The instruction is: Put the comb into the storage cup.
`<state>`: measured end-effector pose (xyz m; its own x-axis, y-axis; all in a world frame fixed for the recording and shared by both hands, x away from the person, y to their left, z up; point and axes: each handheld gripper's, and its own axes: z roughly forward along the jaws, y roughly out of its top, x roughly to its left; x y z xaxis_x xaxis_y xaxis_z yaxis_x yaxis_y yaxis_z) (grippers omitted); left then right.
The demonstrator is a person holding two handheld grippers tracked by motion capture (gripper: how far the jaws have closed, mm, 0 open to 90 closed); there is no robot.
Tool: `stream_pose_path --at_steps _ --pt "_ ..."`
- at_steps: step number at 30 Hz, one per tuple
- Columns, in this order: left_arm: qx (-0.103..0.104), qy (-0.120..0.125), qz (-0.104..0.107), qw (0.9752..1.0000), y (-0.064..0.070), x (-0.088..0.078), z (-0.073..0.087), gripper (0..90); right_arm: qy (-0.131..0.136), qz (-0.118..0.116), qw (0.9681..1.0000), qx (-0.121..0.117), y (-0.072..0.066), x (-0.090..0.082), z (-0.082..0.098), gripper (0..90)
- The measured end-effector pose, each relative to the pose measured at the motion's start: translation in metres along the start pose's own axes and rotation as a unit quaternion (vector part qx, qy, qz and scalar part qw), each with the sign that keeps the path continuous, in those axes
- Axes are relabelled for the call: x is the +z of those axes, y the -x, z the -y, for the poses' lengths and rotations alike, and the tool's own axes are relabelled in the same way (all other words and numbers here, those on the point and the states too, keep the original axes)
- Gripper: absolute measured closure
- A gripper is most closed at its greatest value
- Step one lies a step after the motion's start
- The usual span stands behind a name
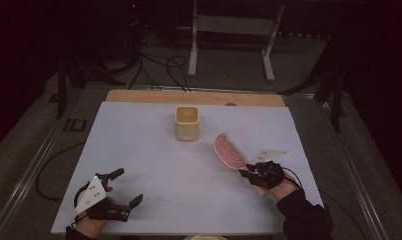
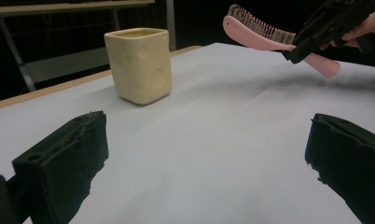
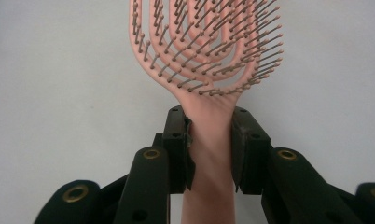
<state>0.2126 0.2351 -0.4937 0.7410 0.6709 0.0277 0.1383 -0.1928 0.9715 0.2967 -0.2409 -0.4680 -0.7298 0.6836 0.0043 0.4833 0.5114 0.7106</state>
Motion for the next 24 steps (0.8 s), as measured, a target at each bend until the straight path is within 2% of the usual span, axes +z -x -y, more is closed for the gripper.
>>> stream_pose_path --at_steps 6,7,12,16,18,19,21,24 --pt "-0.009 0.003 0.002 1.0 0.0 0.0 0.0 0.1 0.028 0.007 0.9996 -0.006 -0.009 0.0 0.0 70.6" --pt "-0.01 0.003 0.001 0.9999 -0.001 0.0 -0.001 0.1 0.041 0.007 0.9991 0.0 -0.01 -0.001 0.001 70.6" --pt "-0.01 0.002 -0.001 0.9999 -0.002 0.0 0.0 0.1 0.063 0.011 0.9979 0.011 -0.012 -0.005 0.003 70.7" --pt "-0.01 0.002 -0.001 0.9999 -0.001 0.0 0.0 0.1 0.081 -0.006 0.9962 0.029 -0.012 -0.008 0.006 70.7" --pt "-0.011 0.002 -0.002 0.9999 -0.002 0.0 0.0 0.1 0.085 -0.006 0.9959 0.032 -0.012 -0.008 0.006 70.7" --pt "-0.011 0.002 -0.003 0.9999 -0.002 0.0 0.0 0.1 0.099 -0.002 0.9946 0.032 -0.013 -0.011 0.008 70.8" --pt "-0.011 0.002 -0.004 0.9999 -0.001 0.0 -0.001 0.1 0.101 0.0 0.9944 0.033 -0.014 -0.011 0.008 70.8" --pt "-0.015 0.001 -0.007 0.9999 -0.001 0.001 -0.002 0.1 0.114 0.018 0.9929 0.028 -0.016 -0.013 0.01 70.8"
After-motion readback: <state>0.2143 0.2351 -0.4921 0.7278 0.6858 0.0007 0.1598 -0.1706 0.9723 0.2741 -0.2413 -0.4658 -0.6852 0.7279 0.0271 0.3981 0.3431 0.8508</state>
